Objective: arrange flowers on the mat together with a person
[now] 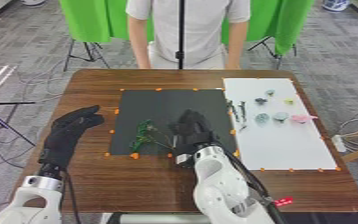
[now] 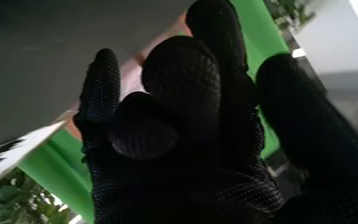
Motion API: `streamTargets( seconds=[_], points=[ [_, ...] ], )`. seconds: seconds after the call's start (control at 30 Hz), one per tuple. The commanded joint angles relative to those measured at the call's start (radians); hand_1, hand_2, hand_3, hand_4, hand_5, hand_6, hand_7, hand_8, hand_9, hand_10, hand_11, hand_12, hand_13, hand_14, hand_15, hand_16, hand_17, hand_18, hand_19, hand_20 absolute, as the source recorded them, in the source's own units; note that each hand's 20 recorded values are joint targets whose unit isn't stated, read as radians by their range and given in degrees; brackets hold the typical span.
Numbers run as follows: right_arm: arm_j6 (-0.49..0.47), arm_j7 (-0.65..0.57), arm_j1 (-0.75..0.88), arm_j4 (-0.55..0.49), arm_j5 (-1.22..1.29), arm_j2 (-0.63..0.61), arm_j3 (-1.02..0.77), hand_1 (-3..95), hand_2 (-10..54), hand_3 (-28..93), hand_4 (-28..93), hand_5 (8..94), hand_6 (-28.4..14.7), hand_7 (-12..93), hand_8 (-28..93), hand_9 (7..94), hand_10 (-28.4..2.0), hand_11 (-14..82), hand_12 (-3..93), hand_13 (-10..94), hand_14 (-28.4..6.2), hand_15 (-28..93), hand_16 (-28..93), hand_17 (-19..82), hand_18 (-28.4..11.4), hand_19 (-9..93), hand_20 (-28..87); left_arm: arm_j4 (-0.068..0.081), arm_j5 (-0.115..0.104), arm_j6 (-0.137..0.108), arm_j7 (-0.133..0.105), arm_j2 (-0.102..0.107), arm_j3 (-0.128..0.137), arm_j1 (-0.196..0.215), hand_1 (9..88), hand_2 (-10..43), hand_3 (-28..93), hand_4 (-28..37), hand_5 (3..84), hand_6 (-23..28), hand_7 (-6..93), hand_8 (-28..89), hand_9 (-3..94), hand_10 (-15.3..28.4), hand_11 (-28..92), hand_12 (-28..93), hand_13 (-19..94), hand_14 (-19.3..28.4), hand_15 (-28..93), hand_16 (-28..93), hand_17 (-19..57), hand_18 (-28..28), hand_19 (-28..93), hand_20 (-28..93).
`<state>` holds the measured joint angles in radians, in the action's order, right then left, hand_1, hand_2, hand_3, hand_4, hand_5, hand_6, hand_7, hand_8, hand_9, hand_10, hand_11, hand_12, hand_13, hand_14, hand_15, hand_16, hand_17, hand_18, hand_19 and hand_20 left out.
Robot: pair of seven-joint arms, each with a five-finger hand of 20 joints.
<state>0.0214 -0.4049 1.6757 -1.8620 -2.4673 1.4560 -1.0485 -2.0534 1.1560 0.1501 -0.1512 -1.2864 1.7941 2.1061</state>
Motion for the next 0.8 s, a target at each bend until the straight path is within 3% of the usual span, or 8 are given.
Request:
streamTargets(
  seconds=[0.03,0.53,0.8],
  points=[
    [-0.135,-0.057,0.014,0.009,0.001,-0.011,-0.017,30.5,13.2,71,-8,87.0,-0.2,16,-9,90.3,-13.2,51.3,29.4,70,-18.1,84,44,27,-23.3,68,52,0.003,0.004,0.017,0.017,-0.008,-0.004,-0.001,28.7,-7.9,65,-16.5,49.0,4.6,16.7,-5,47.4,13.4,24,19,36,17.9,26,6,1.4,16.1,9,19],
    [-0.287,-0.074,0.025,-0.041,0.004,-0.024,0.007,28.7,16.3,70,-8,86.5,-0.7,14,-9,89.1,-13.7,57.2,31.0,70,-19.2,86,49,27,-23.9,69,52,0.003,0.009,0.025,0.017,-0.016,0.000,-0.001,28.6,-7.7,64,-16.4,48.9,4.6,16.8,-5,47.3,13.5,24,19,36,17.8,26,6,1.4,16.1,9,19],
    [-0.299,-0.078,0.029,-0.048,0.014,-0.027,0.017,28.1,17.3,69,-8,87.0,-0.8,14,-9,89.2,-13.8,57.4,30.9,70,-19.6,86,49,27,-24.1,68,51,0.010,0.007,0.036,0.021,-0.010,0.001,-0.010,28.7,-7.7,64,-16.4,48.9,4.6,16.6,-5,47.3,13.5,24,19,36,18.0,26,6,1.3,16.1,9,19]
  ],
)
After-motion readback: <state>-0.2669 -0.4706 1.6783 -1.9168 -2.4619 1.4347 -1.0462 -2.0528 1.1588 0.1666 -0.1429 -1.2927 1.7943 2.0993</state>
